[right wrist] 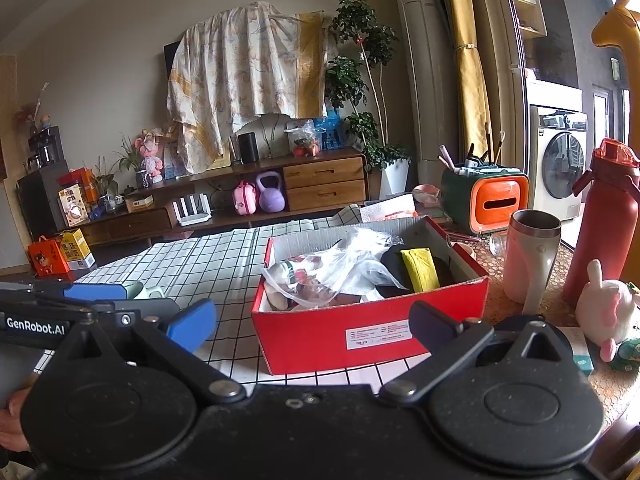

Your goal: Organize soft objects

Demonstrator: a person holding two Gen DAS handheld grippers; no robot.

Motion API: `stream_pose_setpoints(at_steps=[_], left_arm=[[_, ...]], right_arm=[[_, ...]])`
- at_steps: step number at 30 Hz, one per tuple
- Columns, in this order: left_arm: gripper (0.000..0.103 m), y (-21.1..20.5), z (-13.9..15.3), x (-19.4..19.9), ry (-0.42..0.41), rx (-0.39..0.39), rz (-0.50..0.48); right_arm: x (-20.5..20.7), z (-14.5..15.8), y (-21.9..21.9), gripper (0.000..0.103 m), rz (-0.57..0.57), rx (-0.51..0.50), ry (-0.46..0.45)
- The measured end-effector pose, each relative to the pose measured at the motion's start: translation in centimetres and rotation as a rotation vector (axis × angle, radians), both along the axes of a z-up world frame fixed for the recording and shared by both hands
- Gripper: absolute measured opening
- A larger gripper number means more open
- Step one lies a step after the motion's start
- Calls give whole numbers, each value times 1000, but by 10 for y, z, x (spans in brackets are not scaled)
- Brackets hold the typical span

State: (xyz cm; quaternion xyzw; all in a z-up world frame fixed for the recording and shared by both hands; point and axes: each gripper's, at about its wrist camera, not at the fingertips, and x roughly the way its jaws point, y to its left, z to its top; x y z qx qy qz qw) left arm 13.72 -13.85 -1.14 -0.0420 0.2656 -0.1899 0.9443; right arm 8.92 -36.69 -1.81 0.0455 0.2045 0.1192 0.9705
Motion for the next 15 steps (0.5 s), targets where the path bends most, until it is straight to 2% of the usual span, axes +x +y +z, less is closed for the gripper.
stream_pose_setpoints(at_steps=[15], left_arm=[[102,0,-2,1,1,8,1]], right_arm=[[-1,-2,1,103,7,-3,10]])
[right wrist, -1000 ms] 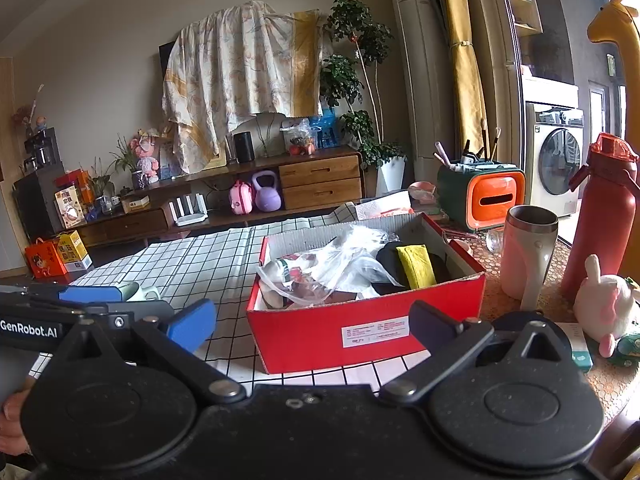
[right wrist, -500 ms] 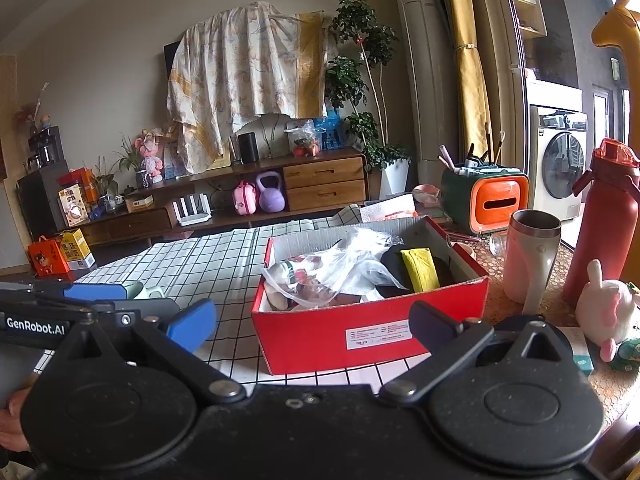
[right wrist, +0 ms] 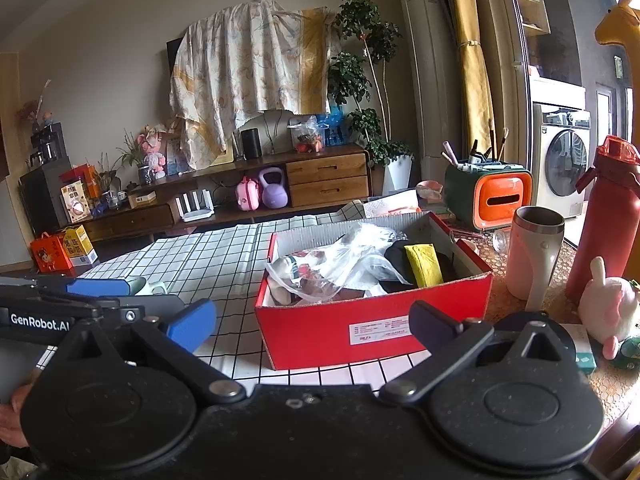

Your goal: Organize soft objects

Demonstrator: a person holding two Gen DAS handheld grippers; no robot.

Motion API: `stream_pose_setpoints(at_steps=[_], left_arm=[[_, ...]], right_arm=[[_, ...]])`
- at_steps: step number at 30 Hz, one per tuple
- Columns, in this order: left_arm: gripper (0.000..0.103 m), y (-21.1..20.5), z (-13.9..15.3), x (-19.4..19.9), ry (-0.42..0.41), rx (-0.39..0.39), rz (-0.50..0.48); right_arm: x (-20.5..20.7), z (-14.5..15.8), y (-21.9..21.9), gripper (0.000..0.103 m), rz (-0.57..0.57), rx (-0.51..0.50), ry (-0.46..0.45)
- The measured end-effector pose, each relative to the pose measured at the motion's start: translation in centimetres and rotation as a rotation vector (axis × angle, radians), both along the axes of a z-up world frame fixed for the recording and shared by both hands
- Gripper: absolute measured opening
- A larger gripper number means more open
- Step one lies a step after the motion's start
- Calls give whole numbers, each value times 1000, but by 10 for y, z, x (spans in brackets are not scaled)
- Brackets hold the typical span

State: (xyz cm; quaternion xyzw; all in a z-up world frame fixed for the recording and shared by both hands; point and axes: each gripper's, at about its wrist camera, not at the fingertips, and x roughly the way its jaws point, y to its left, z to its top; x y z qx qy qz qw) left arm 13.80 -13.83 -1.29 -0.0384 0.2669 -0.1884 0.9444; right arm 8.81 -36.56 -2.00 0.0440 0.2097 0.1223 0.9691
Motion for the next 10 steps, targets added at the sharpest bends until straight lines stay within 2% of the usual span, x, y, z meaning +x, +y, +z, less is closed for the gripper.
stream_pose_setpoints(at_steps=[10], left_arm=[[102,0,-3,0,9,-3,1]], right_arm=[[1,0,1,103,-1,-2,2]])
